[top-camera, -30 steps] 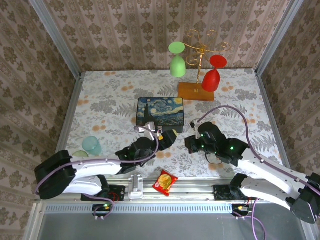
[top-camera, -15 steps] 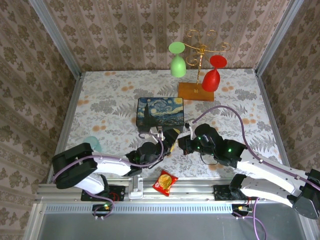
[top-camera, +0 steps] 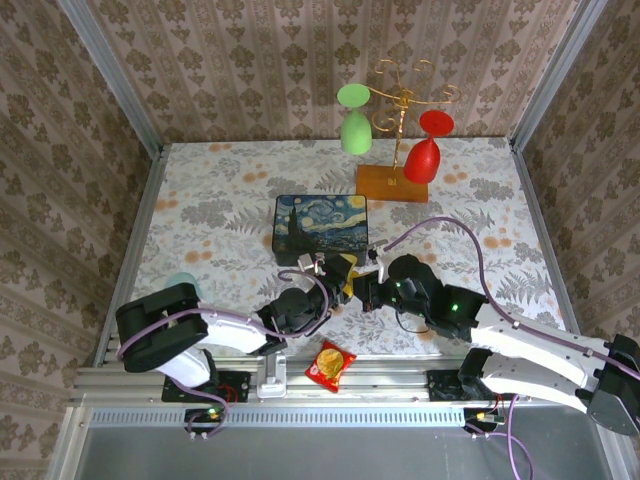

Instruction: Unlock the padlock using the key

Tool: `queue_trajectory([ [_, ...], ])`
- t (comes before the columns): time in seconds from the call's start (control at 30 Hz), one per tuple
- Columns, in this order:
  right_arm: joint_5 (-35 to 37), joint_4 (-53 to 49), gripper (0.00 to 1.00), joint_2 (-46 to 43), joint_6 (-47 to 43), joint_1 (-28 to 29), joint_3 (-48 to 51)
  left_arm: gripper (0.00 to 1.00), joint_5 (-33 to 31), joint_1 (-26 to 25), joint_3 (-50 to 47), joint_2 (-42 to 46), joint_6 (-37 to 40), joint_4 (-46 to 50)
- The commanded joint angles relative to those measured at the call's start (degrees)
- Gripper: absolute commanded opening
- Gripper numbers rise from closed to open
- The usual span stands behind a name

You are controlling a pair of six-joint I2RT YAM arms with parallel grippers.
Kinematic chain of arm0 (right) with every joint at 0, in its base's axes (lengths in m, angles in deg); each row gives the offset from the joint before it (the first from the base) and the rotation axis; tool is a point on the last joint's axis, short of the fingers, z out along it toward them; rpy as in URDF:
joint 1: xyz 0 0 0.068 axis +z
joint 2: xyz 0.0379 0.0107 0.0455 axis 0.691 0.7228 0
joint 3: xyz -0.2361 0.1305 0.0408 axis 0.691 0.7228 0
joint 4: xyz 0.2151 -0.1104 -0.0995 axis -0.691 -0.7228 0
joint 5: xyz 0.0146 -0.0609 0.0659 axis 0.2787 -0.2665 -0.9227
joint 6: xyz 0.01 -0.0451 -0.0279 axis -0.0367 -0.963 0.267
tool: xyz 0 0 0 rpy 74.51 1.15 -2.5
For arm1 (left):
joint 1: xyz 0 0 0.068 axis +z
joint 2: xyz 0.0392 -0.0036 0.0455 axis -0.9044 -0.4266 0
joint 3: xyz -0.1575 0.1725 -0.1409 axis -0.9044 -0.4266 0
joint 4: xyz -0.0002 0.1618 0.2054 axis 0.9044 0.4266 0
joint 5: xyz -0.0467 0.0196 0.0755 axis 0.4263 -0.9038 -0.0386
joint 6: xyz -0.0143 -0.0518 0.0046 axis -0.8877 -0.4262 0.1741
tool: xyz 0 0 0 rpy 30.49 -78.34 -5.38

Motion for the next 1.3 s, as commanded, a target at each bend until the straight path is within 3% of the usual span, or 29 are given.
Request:
queue_trajectory([
  [0.0,2.03,0.58,0.0,-0.54,-0.3,0.5,0.17,0.52,-0.78,-0.36,-0.85,2.47,3.16,-1.31],
  [0.2,2.83,0.26,0.0,-1.9,-0.12,0.55,0.6,0.48,1.19,-0.14,-0.19,5.39,5.39,5.45],
  [0.47,2.67,0.16,0.0,-2.2,-0.21,0.62,0.09,0.24,1.55,0.34,-0.87,6.39,7.21,6.7],
  [0.73,3.16,-1.51,0.0,-3.73,-0.12,0.73,-0.13,0.08,1.94,0.93,-1.36,6.27,8.7,6.33],
  [0.8,3.25,-1.76,0.01,-4.38,0.14,0.74,-0.1,0.0,2.16,1.03,-1.28,6.64,9.52,6.9],
  [0.83,3.13,-1.93,0.06,-4.75,0.48,0.66,-0.17,0.0,2.25,1.18,-1.16,6.77,10.44,7.08],
  [0.9,2.27,-2.92,0.34,-5.67,1.23,0.53,-0.76,0.0,2.34,1.31,-0.73,7.73,14.09,8.21],
  [0.93,1.44,-3.18,0.53,-6.38,2.1,-0.07,-0.91,0.0,2.7,1.52,-0.09,8.84,17.08,10.37],
  [1.0,-3.12,-1.78,0.7,-8.37,4.09,-3.0,-0.13,0.0,5.35,2.66,2.36,11.26,24.75,16.52],
  [1.07,-12.82,2.49,0.78,-10.07,6.89,-8.6,1.74,0.0,5.74,2.93,3.46,13.69,35.09,18.18],
  [1.17,-27.76,10.05,0.77,-11.37,11.09,-15.5,4.06,0.0,8.67,4.48,3.13,16.49,43.67,15.92],
  [1.27,-33.53,17.58,0.74,-11.74,13.37,-16.83,5.76,0.0,13.09,6.18,3.04,18.08,49.47,11.61],
])
